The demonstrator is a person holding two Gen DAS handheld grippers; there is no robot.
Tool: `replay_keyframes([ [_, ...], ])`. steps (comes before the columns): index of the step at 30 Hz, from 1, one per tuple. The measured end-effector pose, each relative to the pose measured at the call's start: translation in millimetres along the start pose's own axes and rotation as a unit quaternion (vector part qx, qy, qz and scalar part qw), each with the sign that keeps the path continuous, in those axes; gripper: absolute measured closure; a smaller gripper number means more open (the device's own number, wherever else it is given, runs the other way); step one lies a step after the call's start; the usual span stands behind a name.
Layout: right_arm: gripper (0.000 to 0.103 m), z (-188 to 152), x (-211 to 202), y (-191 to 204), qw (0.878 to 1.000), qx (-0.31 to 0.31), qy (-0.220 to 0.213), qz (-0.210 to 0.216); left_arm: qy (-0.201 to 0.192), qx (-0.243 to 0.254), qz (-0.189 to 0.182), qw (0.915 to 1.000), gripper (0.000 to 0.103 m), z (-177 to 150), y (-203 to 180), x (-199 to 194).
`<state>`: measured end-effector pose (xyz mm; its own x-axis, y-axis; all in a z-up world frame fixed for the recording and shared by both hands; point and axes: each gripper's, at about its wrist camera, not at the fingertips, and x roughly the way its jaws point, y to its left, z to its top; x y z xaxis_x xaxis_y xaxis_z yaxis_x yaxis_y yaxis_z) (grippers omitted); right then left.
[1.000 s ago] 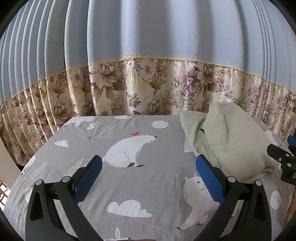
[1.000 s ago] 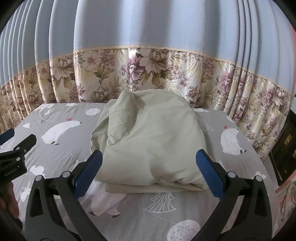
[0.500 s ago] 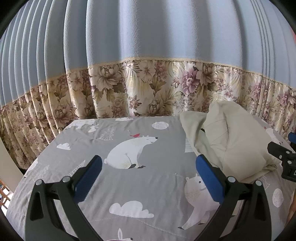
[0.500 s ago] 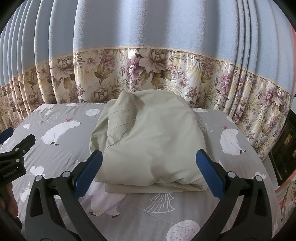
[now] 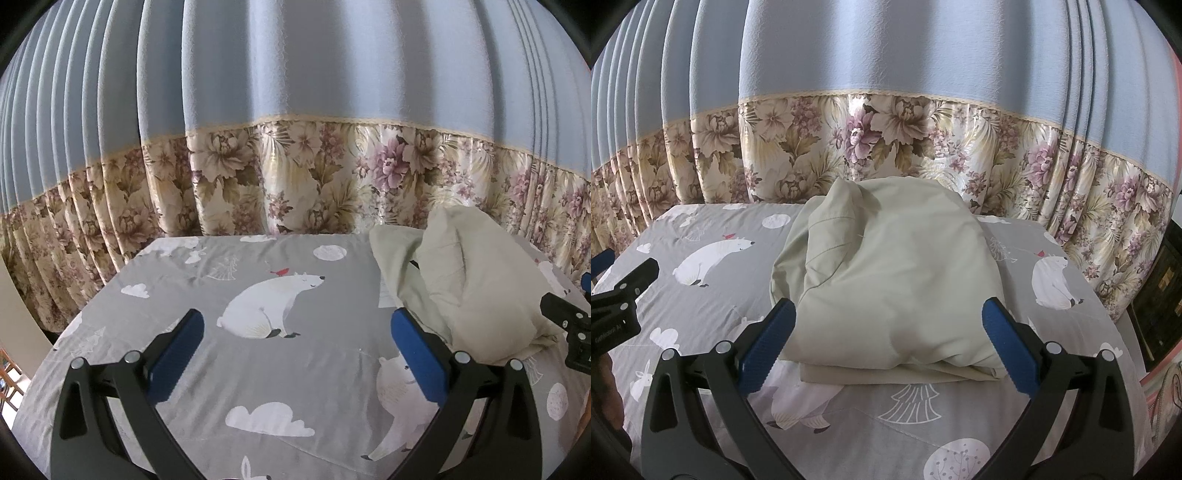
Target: Fold large clothes
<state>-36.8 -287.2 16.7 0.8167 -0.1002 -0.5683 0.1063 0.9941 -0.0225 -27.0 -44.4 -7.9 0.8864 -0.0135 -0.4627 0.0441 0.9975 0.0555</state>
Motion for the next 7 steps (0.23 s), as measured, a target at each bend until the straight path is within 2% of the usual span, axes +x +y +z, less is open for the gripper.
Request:
replay_keyframes([
  [4,0.003,-0.1,0.4,0.2,1.0,0.0,0.001,0.0,0.012,-0.012,-0.023,0.9996,0.001,-0.8,2.6,2.1],
  [7,0.003,-0.1,0.5,-0.3,1.0,0.0,0.001,0.001,0.012,-0.009,-0.022,0.9996,0.001,-1.8,1.5,2.8],
])
